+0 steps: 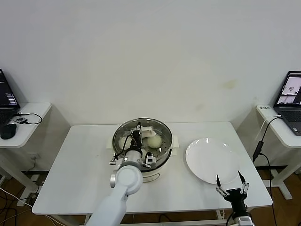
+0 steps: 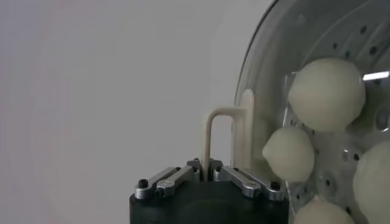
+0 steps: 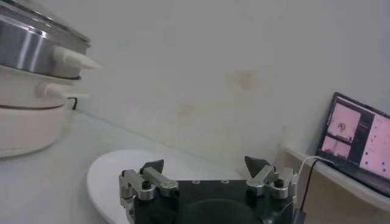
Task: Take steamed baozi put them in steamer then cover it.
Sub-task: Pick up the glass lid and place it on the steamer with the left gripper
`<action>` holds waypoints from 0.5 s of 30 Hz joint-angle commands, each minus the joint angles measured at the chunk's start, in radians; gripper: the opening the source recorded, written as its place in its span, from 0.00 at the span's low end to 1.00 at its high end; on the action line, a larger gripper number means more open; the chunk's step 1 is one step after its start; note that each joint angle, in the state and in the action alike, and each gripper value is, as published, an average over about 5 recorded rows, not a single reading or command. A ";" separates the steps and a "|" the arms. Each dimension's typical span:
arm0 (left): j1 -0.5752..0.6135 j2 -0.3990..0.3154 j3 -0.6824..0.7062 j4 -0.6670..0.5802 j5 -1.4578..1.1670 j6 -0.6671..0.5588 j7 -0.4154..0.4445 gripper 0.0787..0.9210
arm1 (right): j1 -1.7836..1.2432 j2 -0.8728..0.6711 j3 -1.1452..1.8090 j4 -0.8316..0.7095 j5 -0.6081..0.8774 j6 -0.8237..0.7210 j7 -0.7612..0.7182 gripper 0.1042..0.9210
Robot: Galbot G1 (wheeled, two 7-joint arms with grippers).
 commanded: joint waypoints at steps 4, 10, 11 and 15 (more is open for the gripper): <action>0.005 -0.025 -0.019 0.019 0.030 -0.010 -0.002 0.08 | -0.002 -0.002 -0.004 -0.006 -0.007 0.006 -0.001 0.88; 0.005 -0.017 -0.034 0.018 0.032 -0.016 -0.006 0.08 | -0.002 -0.003 -0.005 -0.005 -0.011 0.007 -0.002 0.88; 0.006 -0.017 -0.036 0.017 0.032 -0.016 -0.007 0.08 | -0.002 -0.002 -0.006 -0.005 -0.012 0.007 -0.002 0.88; 0.013 -0.020 -0.038 0.017 0.029 -0.020 -0.009 0.08 | -0.003 -0.001 -0.009 -0.007 -0.016 0.009 -0.003 0.88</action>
